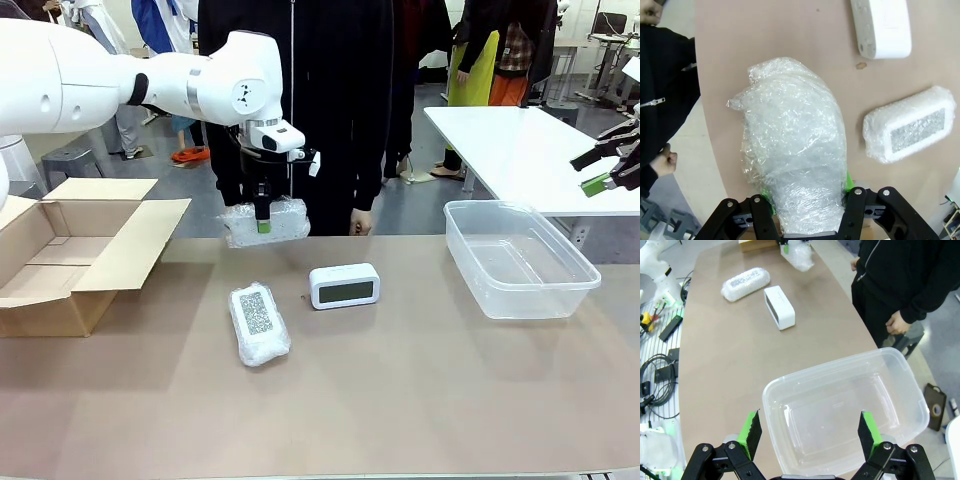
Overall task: Separate and place wrapped and unwrapped clocks.
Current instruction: Pick up the Digital clock indicated by the person.
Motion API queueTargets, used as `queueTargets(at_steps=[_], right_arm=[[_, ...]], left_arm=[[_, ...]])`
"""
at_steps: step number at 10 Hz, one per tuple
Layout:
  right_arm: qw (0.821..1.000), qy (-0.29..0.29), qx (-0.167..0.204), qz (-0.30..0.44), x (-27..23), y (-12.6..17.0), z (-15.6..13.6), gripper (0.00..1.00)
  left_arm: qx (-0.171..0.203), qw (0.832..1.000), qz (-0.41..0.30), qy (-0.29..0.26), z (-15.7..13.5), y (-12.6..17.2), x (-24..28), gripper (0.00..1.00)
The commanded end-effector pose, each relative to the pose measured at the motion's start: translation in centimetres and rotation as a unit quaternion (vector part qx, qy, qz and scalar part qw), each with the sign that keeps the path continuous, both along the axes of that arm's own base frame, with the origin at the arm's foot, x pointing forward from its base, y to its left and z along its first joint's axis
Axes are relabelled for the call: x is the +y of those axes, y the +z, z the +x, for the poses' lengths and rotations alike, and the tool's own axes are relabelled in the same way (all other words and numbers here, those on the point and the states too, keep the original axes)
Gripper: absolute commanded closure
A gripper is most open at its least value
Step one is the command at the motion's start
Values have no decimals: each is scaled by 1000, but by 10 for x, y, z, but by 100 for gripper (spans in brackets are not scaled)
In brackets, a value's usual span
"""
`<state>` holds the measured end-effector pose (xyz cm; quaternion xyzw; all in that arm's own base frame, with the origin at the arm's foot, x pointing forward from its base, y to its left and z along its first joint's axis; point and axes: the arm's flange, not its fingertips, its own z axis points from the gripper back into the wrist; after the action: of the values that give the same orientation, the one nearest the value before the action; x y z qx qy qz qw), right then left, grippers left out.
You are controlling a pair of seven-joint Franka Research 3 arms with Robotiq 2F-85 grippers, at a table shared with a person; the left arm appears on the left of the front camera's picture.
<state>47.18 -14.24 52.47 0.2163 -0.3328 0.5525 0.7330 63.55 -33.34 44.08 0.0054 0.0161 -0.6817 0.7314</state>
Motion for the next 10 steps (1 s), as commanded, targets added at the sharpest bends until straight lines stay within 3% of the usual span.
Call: queueTargets(at_steps=[1, 2, 3, 4, 5, 10], right_arm=[[1000, 3, -1, 4, 1, -1, 1, 0], [1000, 3, -1, 4, 1, -1, 1, 0], [1000, 3, -1, 4, 1, -1, 1, 0], [1000, 3, -1, 4, 1, -1, 1, 0], [1000, 3, -1, 4, 1, -1, 1, 0], [1000, 3, -1, 4, 1, -1, 1, 0]], left_arm=[[-2, 1000, 14, -18, 11, 21, -2, 86], [-4, 1000, 15, -19, 12, 24, -2, 66], [-6, 1000, 17, -19, 13, 26, -1, 100], [-6, 1000, 18, -19, 15, 27, -1, 86], [-8, 1000, 20, -18, 16, 26, 0, 100], [-5, 1000, 9, -7, 1, 16, 4, 100]])
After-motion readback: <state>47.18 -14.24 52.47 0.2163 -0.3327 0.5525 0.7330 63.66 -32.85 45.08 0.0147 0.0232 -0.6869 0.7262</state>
